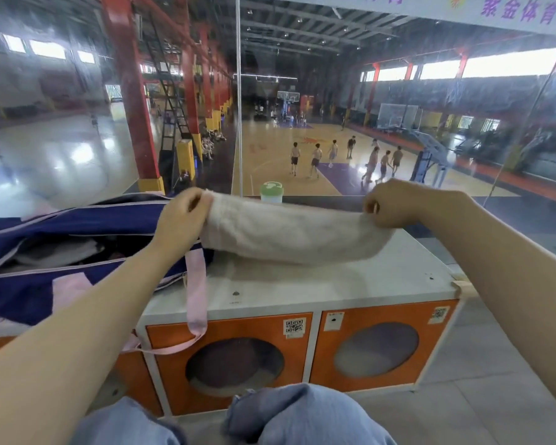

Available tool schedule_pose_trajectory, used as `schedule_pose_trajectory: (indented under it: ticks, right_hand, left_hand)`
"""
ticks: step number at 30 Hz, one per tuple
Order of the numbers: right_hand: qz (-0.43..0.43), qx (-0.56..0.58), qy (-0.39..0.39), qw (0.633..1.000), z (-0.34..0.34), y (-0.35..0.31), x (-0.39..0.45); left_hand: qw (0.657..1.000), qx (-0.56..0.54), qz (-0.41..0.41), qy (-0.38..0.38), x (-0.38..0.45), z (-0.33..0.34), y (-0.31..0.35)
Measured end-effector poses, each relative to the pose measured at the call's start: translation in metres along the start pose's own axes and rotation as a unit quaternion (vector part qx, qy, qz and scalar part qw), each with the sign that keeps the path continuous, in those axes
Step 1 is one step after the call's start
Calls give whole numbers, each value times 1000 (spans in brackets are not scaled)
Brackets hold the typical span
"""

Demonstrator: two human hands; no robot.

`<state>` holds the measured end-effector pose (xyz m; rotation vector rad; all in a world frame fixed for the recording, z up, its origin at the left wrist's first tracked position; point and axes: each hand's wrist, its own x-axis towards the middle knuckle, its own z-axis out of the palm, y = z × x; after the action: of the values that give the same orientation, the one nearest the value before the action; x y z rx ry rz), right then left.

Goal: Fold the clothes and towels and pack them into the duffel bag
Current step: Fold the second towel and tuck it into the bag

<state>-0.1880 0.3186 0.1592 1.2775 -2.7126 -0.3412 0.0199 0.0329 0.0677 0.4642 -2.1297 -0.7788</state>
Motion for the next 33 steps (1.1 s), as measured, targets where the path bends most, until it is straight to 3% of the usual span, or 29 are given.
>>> schedule_pose_trajectory:
  ticks: [5, 8, 14, 19, 24, 33]
  right_hand:
    - [-8, 52, -243, 969, 30, -13, -27]
    - [1, 45, -291, 956, 49, -21, -24]
    - [-21, -29, -168, 985, 65, -30, 2]
    - [-22, 27, -51, 998, 87, -28, 36]
    - [10, 64, -51, 997, 122, -28, 66]
    - [53, 31, -46, 997, 167, -37, 82]
  left_hand:
    - [984, -37, -2, -173, -57, 2, -20]
    - [976, -36, -20, -213, -67, 6, -35]
    - [979, -41, -91, -176, -59, 21, -51]
    - [980, 24, -149, -130, -34, 45, -74]
    - [966, 136, -171, -141, -22, 73, -94]
    - [932, 312, -95, -159, -22, 92, -101]
